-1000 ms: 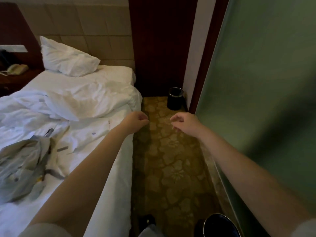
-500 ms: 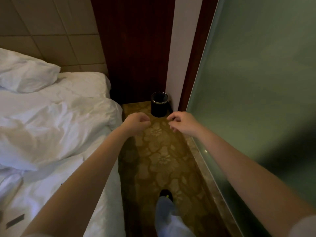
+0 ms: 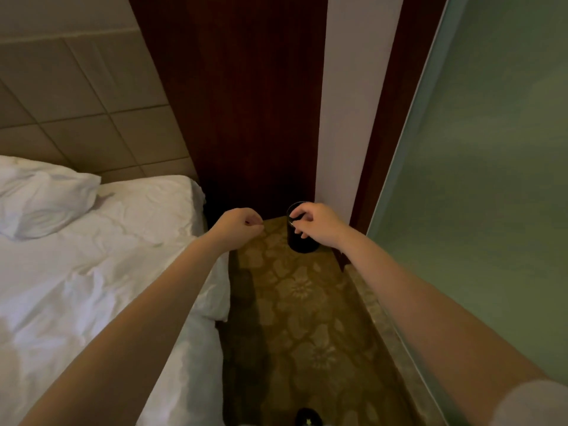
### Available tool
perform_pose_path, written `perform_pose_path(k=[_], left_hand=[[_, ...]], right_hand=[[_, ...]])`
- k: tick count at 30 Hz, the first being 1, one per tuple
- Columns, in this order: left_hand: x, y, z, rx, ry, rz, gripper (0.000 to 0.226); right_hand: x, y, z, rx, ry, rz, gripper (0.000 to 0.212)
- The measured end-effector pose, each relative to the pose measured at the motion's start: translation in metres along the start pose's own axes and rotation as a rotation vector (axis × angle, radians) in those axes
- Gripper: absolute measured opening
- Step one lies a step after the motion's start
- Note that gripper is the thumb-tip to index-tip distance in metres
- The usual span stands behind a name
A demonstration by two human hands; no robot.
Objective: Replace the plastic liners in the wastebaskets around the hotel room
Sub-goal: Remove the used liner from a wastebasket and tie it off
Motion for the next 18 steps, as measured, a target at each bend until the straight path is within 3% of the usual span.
perform_pose_path(k=[18], left_hand=[[-0.065, 0.391, 0.021, 0.182, -0.039, -0.221, 0.027]], right_hand=[[-0.07, 0.3, 0.095, 0.284, -0.117, 0.16, 0.027]])
Point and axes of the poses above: each hand's wrist, its own y-axis towards the middle knuckle, its own x-axis out of the palm, z = x × y, the point moved 2 cm from there along y, towards the middle knuckle, and after that the axes turned 12 degrees about -x, right-handed, at the moved point
